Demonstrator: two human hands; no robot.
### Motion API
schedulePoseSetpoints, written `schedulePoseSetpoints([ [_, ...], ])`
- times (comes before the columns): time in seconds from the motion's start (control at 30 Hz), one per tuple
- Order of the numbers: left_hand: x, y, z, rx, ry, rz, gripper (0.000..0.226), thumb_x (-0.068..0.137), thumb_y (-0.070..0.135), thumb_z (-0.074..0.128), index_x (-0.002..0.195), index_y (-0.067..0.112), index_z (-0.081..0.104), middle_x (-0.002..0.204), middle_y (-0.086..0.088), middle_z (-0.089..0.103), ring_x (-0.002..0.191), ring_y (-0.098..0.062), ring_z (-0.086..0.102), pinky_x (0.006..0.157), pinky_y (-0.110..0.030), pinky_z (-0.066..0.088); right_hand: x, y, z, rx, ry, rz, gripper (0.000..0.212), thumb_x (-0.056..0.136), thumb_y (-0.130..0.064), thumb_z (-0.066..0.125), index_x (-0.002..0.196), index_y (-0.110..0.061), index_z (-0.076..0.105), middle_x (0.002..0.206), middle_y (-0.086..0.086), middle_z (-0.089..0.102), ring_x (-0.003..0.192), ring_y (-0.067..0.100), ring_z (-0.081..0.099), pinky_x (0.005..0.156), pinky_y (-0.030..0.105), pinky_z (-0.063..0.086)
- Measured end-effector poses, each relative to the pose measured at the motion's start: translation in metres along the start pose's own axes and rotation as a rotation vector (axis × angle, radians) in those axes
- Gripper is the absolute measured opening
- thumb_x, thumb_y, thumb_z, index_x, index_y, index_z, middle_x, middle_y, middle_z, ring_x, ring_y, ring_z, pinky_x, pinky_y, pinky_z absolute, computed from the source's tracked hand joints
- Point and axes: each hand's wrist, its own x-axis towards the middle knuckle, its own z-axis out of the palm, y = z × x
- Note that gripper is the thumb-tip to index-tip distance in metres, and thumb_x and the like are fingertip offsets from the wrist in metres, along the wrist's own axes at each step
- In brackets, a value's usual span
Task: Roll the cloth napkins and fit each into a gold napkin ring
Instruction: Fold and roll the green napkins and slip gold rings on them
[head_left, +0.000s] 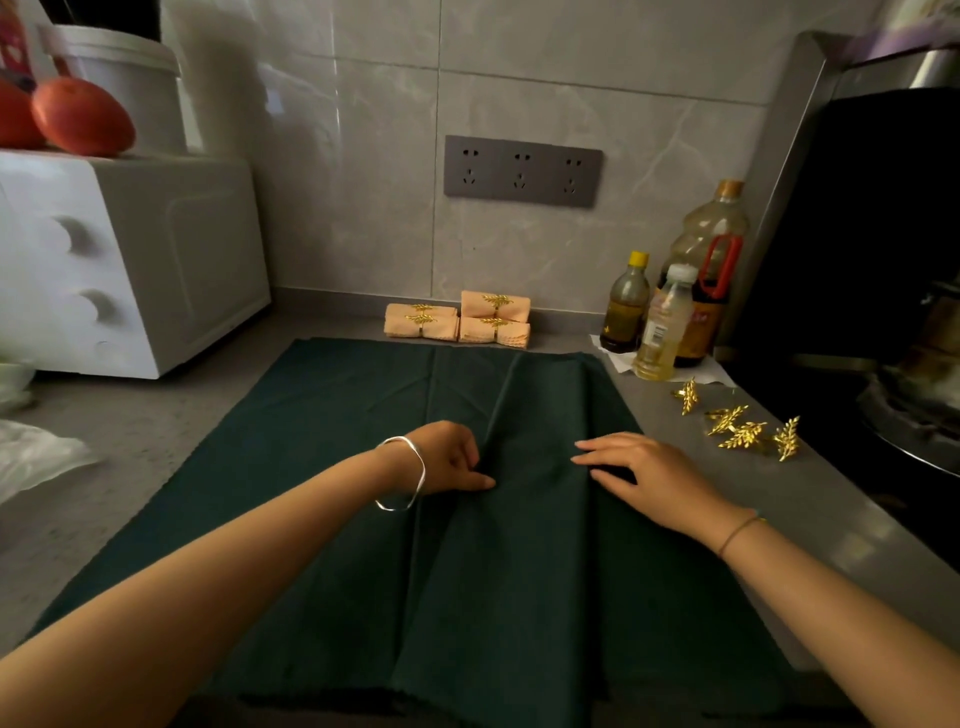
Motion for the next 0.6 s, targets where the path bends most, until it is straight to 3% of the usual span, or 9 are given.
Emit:
schedulePoseSetpoints([
  [0.13,-0.004,0.001,-0.003,0.078,0.003,-0.036,0.022,0.084,0.038,0.066,0.087,0.023,0.049,0.092,-0.003,0.066,0.075,-0.009,0.059,0.071,-0.022,0.049,-0.016,-0.014,-0.003,0.017,-0.078,-0.074,0.039,0.094,-0.031,0.053,0.130,-0.043,0.046,0.137,-0.029,0.038,0.127,-0.014,0.023,0.110,0.016,0.021],
  [0.2,-0.006,0.004,0.001,0.149,0.018,-0.044,0.042,0.086,0.042,0.061,0.118,0.019,0.047,0.121,-0.006,0.056,0.102,-0.017,0.058,0.089,-0.032,0.049,-0.030,-0.022,-0.005,0.015,-0.132,-0.126,0.041,0.094,-0.037,0.051,0.131,-0.048,0.040,0.137,-0.035,0.030,0.129,-0.018,0.016,0.109,0.011,0.013],
  [0.27,-0.005,0.007,0.009,0.304,0.063,0.019,0.064,0.092,0.044,0.049,0.146,0.026,0.020,0.148,-0.005,0.030,0.133,-0.024,0.034,0.108,-0.040,0.033,-0.044,-0.032,-0.007,0.010,-0.162,-0.176,0.040,0.093,-0.043,0.049,0.130,-0.053,0.035,0.137,-0.038,0.025,0.130,-0.021,0.012,0.105,0.003,0.004],
  [0.33,-0.003,0.016,0.018,0.387,0.062,0.160,0.056,0.098,0.041,0.035,0.148,0.036,0.009,0.157,0.002,0.009,0.143,-0.023,0.010,0.115,-0.040,0.012,-0.056,-0.042,-0.009,0.029,-0.174,-0.219,0.039,0.090,-0.050,0.044,0.128,-0.055,0.035,0.136,-0.040,0.025,0.130,-0.023,0.012,0.103,-0.001,0.001],
  [0.43,0.005,0.028,0.033,0.373,-0.051,0.272,0.044,0.102,0.037,0.020,0.145,0.042,0.015,0.157,0.010,0.005,0.145,-0.017,-0.004,0.115,-0.036,-0.007,-0.069,-0.055,-0.008,0.103,-0.174,-0.282,0.043,0.087,-0.053,0.039,0.130,-0.048,0.044,0.138,-0.035,0.031,0.131,-0.021,0.016,0.105,0.000,0.002],
  [0.6,0.016,0.040,0.050,0.332,-0.154,0.295,0.043,0.102,0.038,0.011,0.143,0.044,0.021,0.157,0.012,0.009,0.145,-0.015,-0.006,0.115,-0.037,-0.010,-0.076,-0.065,-0.002,0.259,-0.193,-0.318,0.041,0.086,-0.044,0.046,0.127,-0.043,0.053,0.138,-0.030,0.038,0.131,-0.017,0.025,0.108,0.003,0.009],
])
